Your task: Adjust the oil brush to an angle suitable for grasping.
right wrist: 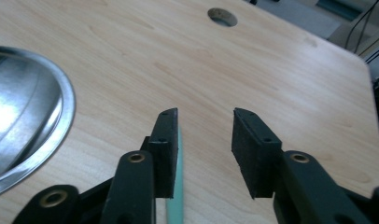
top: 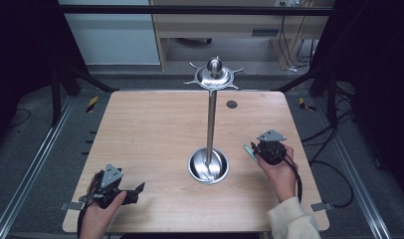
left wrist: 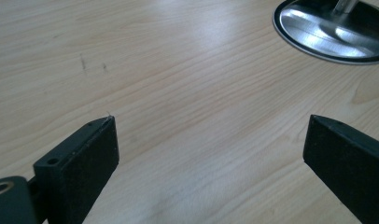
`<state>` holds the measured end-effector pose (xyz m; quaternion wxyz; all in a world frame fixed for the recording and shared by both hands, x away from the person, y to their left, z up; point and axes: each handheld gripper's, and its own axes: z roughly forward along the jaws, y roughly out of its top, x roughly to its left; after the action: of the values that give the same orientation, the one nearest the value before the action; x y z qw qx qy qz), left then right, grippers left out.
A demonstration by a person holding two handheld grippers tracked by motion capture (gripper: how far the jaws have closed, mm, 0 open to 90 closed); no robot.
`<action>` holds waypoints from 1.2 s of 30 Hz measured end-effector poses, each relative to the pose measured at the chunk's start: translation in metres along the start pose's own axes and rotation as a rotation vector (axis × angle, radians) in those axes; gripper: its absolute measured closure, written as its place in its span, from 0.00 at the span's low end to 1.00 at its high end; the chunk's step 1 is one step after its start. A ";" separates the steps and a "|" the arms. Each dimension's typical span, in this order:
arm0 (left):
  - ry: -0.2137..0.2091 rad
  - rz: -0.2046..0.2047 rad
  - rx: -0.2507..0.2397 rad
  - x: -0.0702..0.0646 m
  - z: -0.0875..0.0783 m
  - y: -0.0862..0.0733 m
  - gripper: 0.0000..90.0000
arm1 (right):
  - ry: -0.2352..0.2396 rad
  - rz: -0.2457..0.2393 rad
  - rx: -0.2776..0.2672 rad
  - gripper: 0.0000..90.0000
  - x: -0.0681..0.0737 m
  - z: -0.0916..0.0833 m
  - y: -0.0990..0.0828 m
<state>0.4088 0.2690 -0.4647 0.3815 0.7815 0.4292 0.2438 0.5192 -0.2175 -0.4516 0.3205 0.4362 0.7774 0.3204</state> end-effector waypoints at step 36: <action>0.049 -0.069 -0.054 0.013 -0.007 0.003 0.04 | 0.146 -0.050 0.233 1.00 0.012 0.036 -0.017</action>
<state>0.4117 0.2816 -0.4573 0.4000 0.7496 0.4584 0.2608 0.5343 -0.2063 -0.4889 0.2182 0.4264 0.8413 0.2508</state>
